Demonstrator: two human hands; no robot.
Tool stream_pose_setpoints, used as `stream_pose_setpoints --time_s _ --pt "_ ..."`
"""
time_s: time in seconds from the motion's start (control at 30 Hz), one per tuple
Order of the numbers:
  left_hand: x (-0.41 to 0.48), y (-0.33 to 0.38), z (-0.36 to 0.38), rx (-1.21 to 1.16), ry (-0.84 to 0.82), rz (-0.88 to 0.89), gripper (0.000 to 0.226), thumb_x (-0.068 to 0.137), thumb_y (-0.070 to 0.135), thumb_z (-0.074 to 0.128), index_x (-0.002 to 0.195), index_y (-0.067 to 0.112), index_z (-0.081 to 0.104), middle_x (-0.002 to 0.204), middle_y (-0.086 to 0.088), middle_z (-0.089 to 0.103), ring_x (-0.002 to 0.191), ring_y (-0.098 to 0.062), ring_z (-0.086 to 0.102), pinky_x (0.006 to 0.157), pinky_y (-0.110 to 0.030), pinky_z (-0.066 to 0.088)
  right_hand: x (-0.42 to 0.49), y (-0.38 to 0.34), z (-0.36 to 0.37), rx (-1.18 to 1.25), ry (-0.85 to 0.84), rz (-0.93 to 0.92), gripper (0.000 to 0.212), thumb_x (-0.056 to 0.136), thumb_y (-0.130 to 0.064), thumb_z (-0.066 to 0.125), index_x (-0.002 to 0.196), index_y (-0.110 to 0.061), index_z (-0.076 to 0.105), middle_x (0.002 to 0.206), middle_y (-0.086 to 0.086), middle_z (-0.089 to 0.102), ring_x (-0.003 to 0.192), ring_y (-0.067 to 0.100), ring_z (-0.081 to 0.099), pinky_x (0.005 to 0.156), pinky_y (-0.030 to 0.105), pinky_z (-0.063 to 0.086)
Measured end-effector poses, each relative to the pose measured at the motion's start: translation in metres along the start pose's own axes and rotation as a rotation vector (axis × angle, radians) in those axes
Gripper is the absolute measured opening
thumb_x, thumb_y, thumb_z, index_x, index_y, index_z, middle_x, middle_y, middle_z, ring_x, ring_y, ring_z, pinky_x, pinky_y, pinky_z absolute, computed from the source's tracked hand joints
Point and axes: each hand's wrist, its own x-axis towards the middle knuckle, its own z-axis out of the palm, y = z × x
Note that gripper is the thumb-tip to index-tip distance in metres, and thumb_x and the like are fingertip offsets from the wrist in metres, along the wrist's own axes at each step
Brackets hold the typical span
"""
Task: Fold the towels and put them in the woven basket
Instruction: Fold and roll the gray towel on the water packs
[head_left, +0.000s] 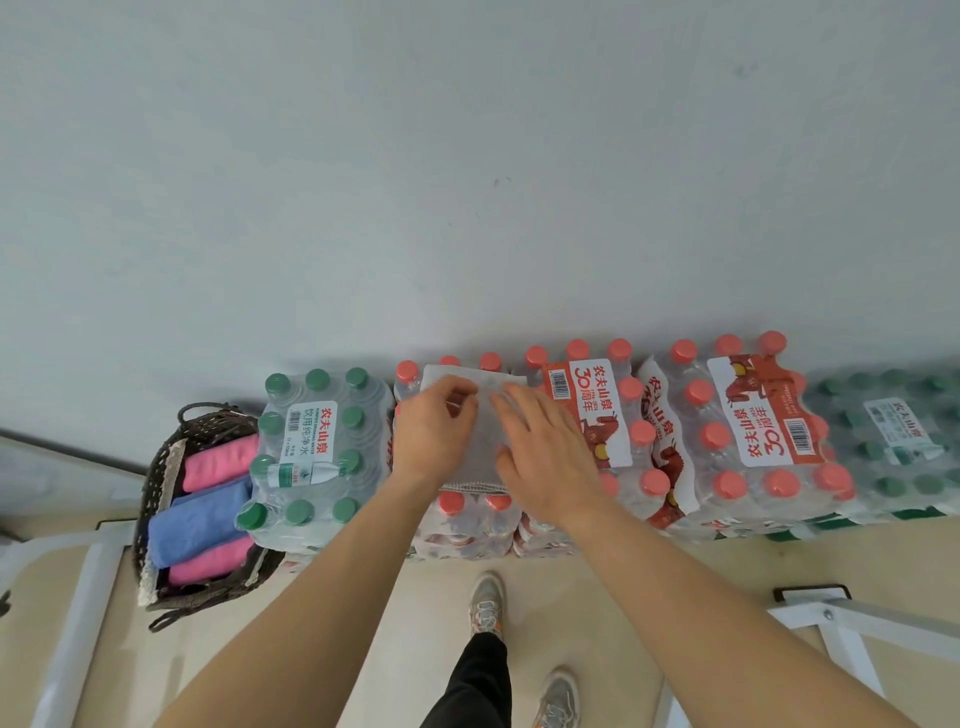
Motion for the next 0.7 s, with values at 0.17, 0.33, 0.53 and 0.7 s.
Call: stream_pose_setpoints --time_s 0.17,0.33,0.53,0.7 --pt "0.010 -0.040 0.005 0.381 0.050 0.322 0.046 0.092 0.026 0.039 0.132 0.013 0.058 0.140 -0.007 0.055 0.129 -0.030 0.049 0.105 -0.046 0.043 0.025 -0.022 0.025 -0.068 -0.112 0.035 0.069 0.095 -0.043 0.017 0.155 -0.010 0.023 0.163 0.010 0.020 0.151 0.026 0.015 0.122 0.046 0.017" --pt "0.000 -0.068 0.018 0.558 -0.167 0.306 0.060 0.102 0.044 0.016 0.157 0.019 0.014 0.164 0.000 0.009 0.151 -0.023 0.006 0.120 -0.050 0.017 0.021 -0.004 0.051 -0.125 -0.186 0.048 0.071 0.099 -0.053 0.007 0.158 -0.014 -0.002 0.166 0.008 -0.006 0.152 0.024 -0.004 0.122 0.049 0.008" --pt "0.000 -0.075 0.025 0.573 -0.172 0.286 0.062 0.102 0.046 0.014 0.157 0.020 0.000 0.165 -0.001 -0.005 0.151 -0.020 -0.005 0.121 -0.050 0.011 0.022 0.002 0.059 -0.152 -0.164 0.028 0.070 0.100 -0.053 0.007 0.158 -0.014 -0.002 0.165 0.007 -0.006 0.153 0.022 -0.003 0.123 0.049 0.005" --pt "0.002 -0.067 0.022 0.570 -0.226 0.153 0.068 0.101 0.050 0.023 0.157 0.021 -0.003 0.162 -0.019 -0.004 0.150 -0.032 -0.001 0.120 -0.052 0.010 0.023 0.003 0.053 -0.142 -0.238 0.014 0.071 0.098 -0.057 0.002 0.155 -0.018 -0.014 0.163 0.004 -0.019 0.151 0.021 -0.015 0.122 0.049 -0.003"
